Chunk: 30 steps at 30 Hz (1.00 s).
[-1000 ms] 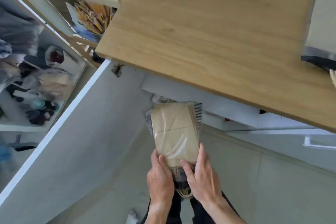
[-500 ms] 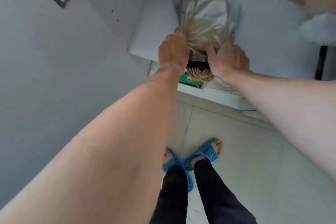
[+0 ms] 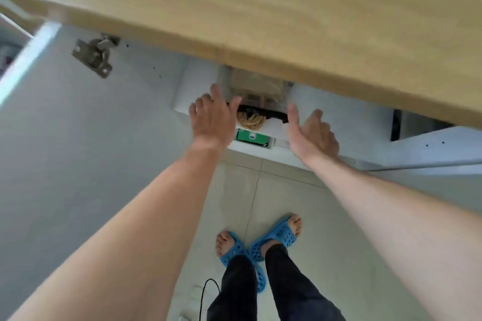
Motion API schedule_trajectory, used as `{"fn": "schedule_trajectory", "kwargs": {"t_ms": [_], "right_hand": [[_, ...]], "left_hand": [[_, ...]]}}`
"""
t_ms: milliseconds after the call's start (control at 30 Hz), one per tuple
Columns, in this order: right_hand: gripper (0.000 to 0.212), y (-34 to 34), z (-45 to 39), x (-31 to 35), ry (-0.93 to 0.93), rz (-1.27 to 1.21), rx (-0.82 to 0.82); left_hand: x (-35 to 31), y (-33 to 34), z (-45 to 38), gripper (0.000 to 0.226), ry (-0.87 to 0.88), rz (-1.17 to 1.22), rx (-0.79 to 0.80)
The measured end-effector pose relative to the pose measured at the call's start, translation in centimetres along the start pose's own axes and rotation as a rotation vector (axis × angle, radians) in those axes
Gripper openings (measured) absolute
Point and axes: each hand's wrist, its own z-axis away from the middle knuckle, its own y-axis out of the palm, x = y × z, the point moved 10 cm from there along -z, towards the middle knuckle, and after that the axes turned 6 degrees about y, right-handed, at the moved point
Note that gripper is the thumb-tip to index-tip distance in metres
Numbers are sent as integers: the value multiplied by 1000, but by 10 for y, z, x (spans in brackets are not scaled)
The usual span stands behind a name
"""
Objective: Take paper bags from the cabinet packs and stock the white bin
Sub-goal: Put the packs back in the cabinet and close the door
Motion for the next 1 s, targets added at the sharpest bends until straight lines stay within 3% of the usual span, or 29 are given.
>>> {"fn": "schedule_trajectory", "kwargs": {"t_ms": [100, 233, 333, 433, 600, 667, 800, 900, 1000], "right_hand": [[61, -29, 45, -31, -28, 53, -27], [10, -113, 113, -38, -262, -82, -208], [11, -170, 162, -35, -447, -215, -250], [15, -234, 170, -40, -492, -219, -396], [23, -330, 129, -75, -332, -268, -634], [22, -358, 105, -88, -291, -318, -682], [11, -406, 37, -124, -106, -347, -750], [41, -410, -18, -158, 214, -187, -582], [61, -395, -31, -181, 435, -247, -460]], "left_hand": [[-12, -36, 45, 49, 99, -85, 52], [-55, -113, 100, 22, 283, 90, 72], [-114, -148, 133, 19, 656, 83, 117], [-191, -180, 140, 24, 967, 49, 116], [-297, -233, 122, 30, 1181, 205, -5], [-326, -238, 93, 31, 1089, 240, -28], [-363, -230, 30, 16, 656, 276, -50], [-375, -231, -8, 27, 264, 478, -52], [-401, -210, -20, 34, 125, 495, -13]]}}
